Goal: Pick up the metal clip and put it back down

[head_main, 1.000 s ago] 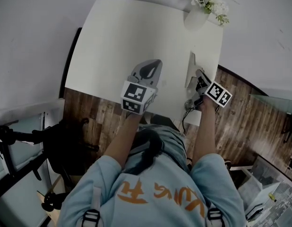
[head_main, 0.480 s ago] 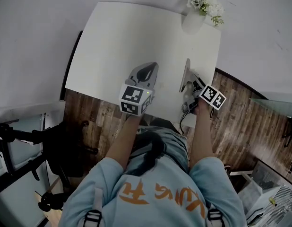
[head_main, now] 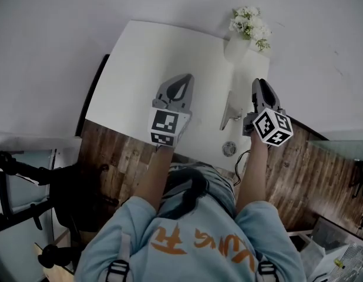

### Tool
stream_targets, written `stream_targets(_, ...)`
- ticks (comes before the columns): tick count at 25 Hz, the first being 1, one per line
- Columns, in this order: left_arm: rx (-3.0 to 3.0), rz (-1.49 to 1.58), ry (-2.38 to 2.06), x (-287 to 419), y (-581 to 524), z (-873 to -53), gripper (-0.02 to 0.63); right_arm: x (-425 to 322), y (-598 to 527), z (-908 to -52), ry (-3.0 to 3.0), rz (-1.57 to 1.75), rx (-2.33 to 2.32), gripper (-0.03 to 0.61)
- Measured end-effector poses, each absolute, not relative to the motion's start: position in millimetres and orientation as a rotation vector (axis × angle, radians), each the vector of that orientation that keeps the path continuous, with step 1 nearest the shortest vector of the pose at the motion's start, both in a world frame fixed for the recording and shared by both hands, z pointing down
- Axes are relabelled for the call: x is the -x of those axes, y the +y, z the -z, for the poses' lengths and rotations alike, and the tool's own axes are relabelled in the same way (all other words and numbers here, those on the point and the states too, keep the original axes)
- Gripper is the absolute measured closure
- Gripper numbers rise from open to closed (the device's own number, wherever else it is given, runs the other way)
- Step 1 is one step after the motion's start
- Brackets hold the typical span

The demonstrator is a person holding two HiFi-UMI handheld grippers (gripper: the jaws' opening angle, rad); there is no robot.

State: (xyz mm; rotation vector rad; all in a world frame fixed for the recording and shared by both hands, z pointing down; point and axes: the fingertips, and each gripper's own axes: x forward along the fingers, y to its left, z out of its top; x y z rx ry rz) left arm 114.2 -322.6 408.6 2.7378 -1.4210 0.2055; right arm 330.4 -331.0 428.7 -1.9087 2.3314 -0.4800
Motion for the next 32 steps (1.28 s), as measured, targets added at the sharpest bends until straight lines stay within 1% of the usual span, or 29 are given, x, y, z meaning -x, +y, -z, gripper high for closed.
stream_targets(2, -2.76, -0.131, -1.475, -109.5, -325.5, -382.7, 0.589, -310.4, -334.0, -379.5, 2.391, 0.243, 1.834, 0.562)
stream_targets(4, -2.759, -0.066, -1.569, -97.9, -328.4, -360.0, 0.589, -288.5, -332.6, -344.4, 2.436, 0.083, 1.746, 0.566)
stream_targets(7, -2.734, 0.037, -1.727, -74.2, -332.8, -326.7, 0.589, -257.1, -334.4, -315.0, 2.469, -0.028, 1.631, 0.566)
stream_targets(11, -2.689, 0.083, -1.838, -48.0, -334.3, -306.1, 0.589, -224.8, -340.5, -311.7, 2.509, -0.045, 1.588, 0.566)
stream_targets(18, -2.599, 0.039, -1.909, -16.1, -335.4, -317.9, 0.589, -198.5, -349.8, -326.4, 2.56, -0.033, 1.627, 0.566)
stream_targets(32, -2.633, 0.009, -1.854, -26.7, -339.1, -326.7, 0.589, -193.7, -351.8, -334.9, 2.596, -0.046, 1.648, 0.566)
